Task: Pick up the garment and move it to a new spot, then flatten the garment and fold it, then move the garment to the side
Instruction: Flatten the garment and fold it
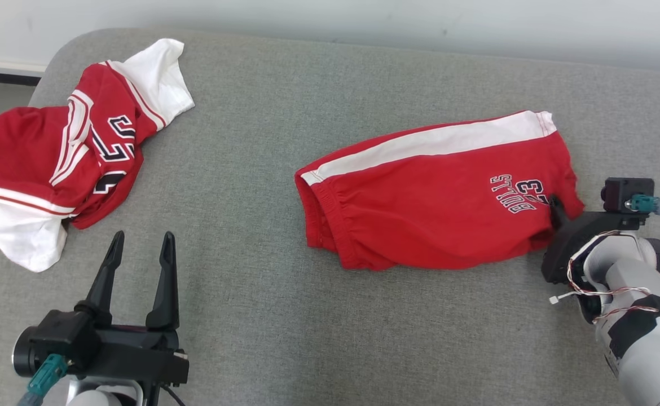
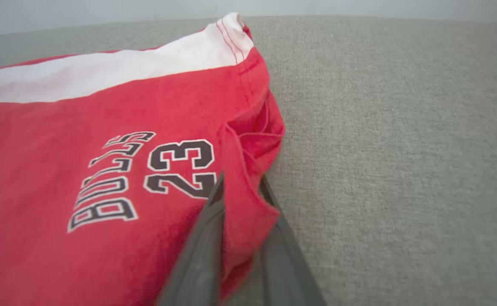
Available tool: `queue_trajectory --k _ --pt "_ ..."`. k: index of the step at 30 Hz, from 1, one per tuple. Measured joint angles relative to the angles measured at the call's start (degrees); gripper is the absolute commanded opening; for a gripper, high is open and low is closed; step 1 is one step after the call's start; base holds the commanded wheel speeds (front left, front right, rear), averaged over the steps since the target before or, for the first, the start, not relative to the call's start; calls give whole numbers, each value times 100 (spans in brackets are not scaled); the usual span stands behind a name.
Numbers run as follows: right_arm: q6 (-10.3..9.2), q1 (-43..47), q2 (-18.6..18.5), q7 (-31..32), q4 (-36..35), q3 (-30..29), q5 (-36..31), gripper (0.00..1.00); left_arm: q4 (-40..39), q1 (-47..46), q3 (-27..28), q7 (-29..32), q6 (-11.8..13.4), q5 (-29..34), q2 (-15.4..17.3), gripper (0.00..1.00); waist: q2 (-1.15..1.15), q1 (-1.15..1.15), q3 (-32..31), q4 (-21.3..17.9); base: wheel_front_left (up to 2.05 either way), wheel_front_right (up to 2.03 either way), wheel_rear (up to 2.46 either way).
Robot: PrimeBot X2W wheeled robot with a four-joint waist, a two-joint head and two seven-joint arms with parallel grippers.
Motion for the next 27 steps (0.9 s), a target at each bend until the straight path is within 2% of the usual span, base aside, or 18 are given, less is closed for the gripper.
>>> queue_trajectory --k 5,10,18,19,20,21,27 --pt "0 84 -2 -41 -129 132 152 0 15 104 -10 0 0 -2 7 100 0 0 -112 -91 0 0 0" --pt "0 499 -67 -175 -553 330 465 0 24 281 -16 0 -1 11 5 100 0 0 -315 -217 0 0 0" --pt "0 1726 -570 -201 -1547 550 989 0 -59 565 81 0 -1 51 -37 100 0 0 -570 -533 0 0 0" --pt "0 1853 -628 -163 -1664 577 1024 34 -69 592 92 -1 -1 51 -36 100 0 0 -586 -580 0 0 0" --pt "0 1949 -679 -161 -1781 584 1024 60 -76 609 101 0 -1 51 -38 100 0 0 -597 -625 0 0 0" --pt "0 2015 -728 -147 -1885 577 1025 100 -84 619 103 0 -1 53 -38 100 0 0 -607 -667 0 0 0" --pt "0 1965 -995 232 -2339 264 794 100 -102 599 52 0 -1 66 -30 100 0 0 -623 -787 0 0 0"
